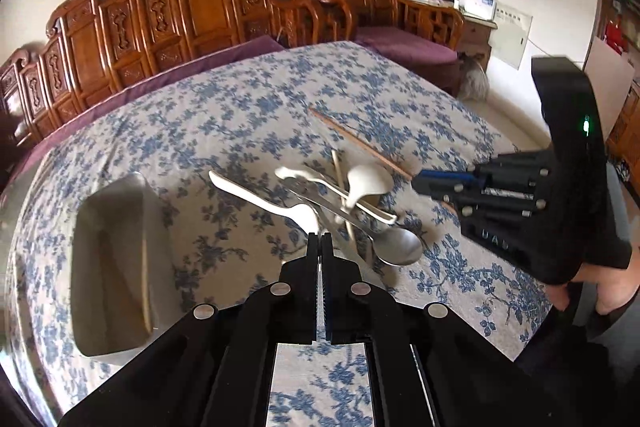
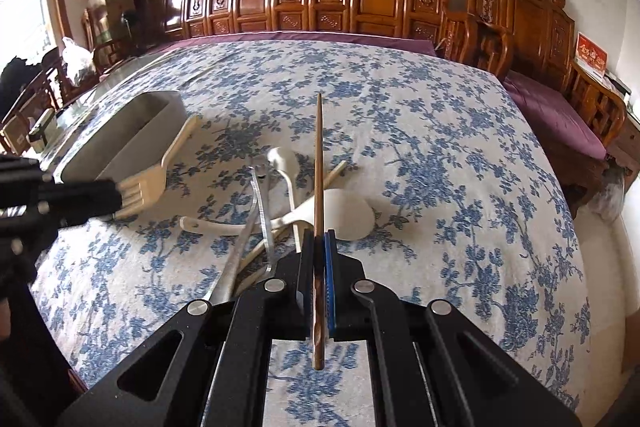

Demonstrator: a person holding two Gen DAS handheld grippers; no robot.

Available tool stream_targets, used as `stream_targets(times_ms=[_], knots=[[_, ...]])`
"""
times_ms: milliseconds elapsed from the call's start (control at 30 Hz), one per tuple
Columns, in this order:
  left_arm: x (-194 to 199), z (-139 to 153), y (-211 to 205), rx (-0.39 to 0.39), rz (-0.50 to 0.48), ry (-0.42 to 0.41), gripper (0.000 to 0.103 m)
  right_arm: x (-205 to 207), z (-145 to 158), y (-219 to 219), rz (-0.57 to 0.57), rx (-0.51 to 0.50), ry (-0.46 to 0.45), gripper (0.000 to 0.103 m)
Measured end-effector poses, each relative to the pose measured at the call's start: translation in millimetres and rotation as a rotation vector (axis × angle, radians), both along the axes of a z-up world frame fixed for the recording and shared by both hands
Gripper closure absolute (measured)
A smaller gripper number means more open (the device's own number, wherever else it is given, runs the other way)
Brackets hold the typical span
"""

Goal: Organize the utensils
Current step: 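Carry the white fork into the grey tray and open the left gripper while the right holds the chopstick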

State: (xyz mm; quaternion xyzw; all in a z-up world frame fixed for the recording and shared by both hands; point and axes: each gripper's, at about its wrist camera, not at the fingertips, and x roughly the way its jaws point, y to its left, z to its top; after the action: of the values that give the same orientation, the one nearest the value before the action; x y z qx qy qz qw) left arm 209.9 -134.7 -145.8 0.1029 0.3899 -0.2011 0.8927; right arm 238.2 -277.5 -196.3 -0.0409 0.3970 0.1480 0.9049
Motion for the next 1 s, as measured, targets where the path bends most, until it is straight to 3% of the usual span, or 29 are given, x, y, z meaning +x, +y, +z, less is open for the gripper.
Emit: stream_targets(times_ms=[333, 567, 1000], knots=[[8.5, 24.4, 44.4, -0.015, 0.057, -0.028, 0.102, -3.0, -2.6, 33.9, 0.066, -0.023, 0.008, 0.097], [15.2, 31.5, 76.3, -0.013, 0.1, -0.024, 0.102, -0.8, -3.1, 38.8, 0.049, -0.008, 0.014, 0.097], [30.5, 8.0, 130.8, -0.029, 0.139, 0.076, 0.102, 0.3, -9.4, 44.1, 0.059, -0.02, 0.028, 0.097]])
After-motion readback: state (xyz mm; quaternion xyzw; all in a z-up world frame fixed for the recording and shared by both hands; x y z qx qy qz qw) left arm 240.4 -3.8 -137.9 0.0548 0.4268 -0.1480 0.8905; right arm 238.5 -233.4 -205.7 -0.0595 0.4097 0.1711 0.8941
